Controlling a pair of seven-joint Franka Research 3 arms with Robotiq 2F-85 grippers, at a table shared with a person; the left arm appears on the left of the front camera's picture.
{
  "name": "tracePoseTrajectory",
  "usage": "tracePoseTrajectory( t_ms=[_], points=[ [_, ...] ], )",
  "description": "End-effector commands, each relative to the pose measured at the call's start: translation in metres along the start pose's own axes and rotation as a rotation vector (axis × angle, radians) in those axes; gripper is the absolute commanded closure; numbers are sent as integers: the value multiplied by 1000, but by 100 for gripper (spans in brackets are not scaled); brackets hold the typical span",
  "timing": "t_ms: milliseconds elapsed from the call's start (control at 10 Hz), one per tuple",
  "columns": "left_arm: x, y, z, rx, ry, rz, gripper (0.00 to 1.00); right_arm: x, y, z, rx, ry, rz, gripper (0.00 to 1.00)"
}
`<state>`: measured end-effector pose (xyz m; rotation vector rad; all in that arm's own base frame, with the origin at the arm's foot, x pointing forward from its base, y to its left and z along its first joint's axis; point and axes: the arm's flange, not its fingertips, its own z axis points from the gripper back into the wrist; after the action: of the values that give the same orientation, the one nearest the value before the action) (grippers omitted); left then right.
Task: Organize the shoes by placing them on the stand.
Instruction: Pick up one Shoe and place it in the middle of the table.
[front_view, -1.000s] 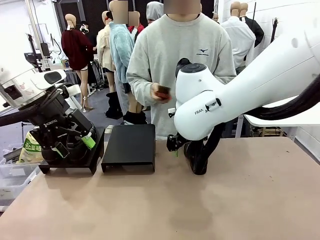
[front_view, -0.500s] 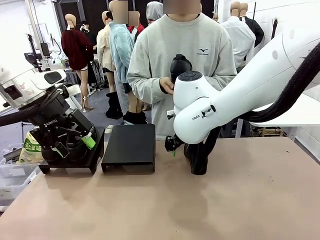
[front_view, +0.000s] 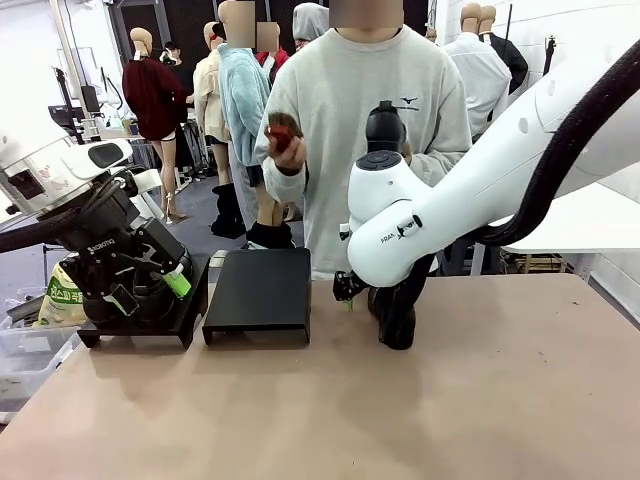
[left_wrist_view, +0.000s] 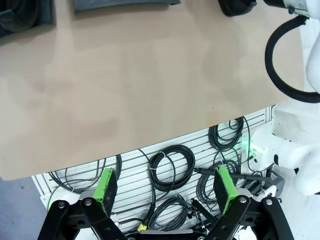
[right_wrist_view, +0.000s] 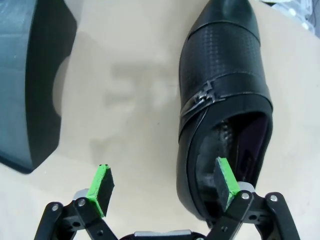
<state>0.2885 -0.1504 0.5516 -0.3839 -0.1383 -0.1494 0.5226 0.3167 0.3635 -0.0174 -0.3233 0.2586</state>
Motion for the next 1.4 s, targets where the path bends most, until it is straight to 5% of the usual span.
tracePoseTrajectory(
  t_ms=[0, 300, 900, 1300],
  points=[
    [2, -1, 0, -18, -2, -3, 0, 14, 6, -10, -31, -8, -49, 0],
    [2, -1, 0, -18, -2, -3, 0, 17, 5, -24, -48, 39, -51, 7],
    [2, -1, 0, -18, -2, -3, 0, 19, 6, -31, -71, 74, -60, 100],
    [2, -1, 0, -18, -2, -3, 0, 22, 0, -38, -84, 109, -80, 100]
  ],
)
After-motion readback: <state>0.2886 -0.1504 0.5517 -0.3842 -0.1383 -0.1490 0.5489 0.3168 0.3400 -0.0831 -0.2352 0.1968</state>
